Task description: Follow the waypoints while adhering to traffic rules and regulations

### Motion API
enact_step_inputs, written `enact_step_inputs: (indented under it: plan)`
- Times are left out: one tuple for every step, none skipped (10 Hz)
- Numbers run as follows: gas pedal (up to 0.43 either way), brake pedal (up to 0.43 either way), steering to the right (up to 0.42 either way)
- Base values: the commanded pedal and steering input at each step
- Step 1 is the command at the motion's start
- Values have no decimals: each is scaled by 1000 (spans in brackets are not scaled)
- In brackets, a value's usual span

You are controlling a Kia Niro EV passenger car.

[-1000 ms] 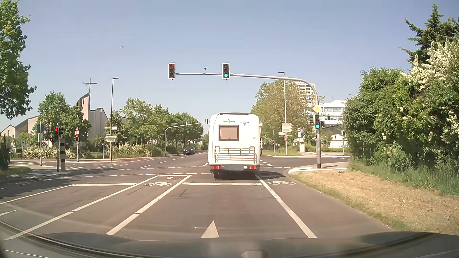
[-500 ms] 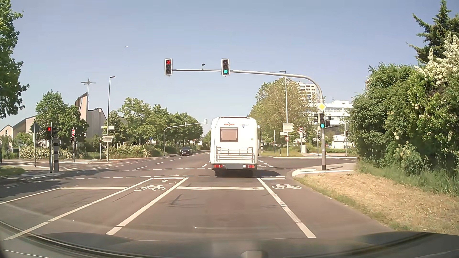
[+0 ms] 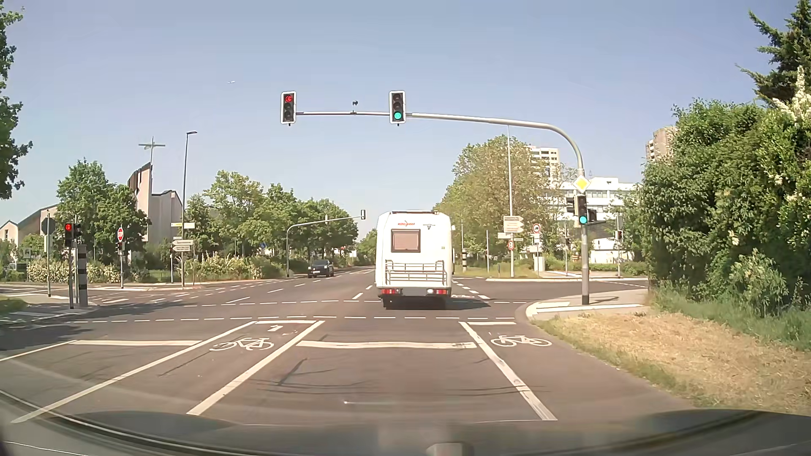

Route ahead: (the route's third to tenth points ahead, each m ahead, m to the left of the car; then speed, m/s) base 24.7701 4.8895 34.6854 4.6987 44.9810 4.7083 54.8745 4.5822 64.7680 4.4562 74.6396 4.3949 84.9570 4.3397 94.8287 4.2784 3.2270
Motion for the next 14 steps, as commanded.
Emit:
enact_step_inputs:
  plan:
    - [268, 0, 2]
    - [268, 0, 2]
    - [268, 0, 1]
    - [268, 0, 0]
    - [280, 0, 0]
    - [280, 0, 0]
    - [280, 0, 0]
    - [280, 0, 0]
    - [280, 0, -1]
    - [280, 0, 0]
    - [280, 0, -1]
    - [280, 0, 0]
    - [280, 0, -1]
    - [280, 0, 0]
